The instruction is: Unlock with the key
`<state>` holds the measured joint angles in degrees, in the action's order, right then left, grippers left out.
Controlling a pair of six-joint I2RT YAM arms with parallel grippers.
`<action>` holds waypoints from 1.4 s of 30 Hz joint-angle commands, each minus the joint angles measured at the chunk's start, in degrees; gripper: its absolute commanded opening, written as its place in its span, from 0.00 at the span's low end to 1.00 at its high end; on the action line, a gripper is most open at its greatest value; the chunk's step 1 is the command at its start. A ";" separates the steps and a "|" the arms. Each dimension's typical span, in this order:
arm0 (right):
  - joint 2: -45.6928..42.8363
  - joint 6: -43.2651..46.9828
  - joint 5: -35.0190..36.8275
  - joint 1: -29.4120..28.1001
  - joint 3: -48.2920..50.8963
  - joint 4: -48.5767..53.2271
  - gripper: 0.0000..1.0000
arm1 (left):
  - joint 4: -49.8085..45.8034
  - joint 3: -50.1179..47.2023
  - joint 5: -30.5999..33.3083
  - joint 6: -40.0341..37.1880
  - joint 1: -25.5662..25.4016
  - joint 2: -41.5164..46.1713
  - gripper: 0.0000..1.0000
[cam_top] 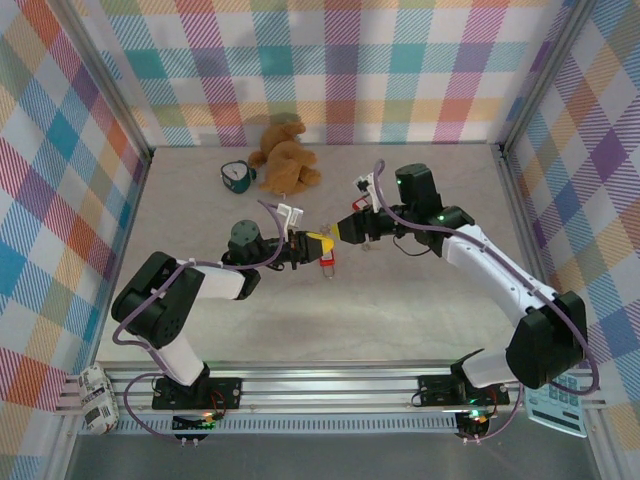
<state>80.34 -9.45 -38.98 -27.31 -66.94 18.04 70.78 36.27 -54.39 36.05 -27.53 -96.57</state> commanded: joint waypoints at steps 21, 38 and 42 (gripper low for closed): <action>8.35 1.66 -1.67 -3.22 -7.23 1.40 0.39 | 5.53 0.36 -3.98 2.74 0.35 2.99 0.00; 9.64 0.05 -1.53 -3.95 -8.30 -0.46 0.24 | 5.64 0.51 -4.35 2.72 0.34 2.45 0.00; 9.58 0.21 -1.39 -4.19 -7.87 -0.13 0.16 | 5.64 0.68 -4.24 2.70 0.28 2.42 0.00</action>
<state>89.23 -9.78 -39.75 -31.16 -73.71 18.79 72.40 36.34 -57.06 39.24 -27.53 -95.09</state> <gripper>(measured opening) 0.176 0.047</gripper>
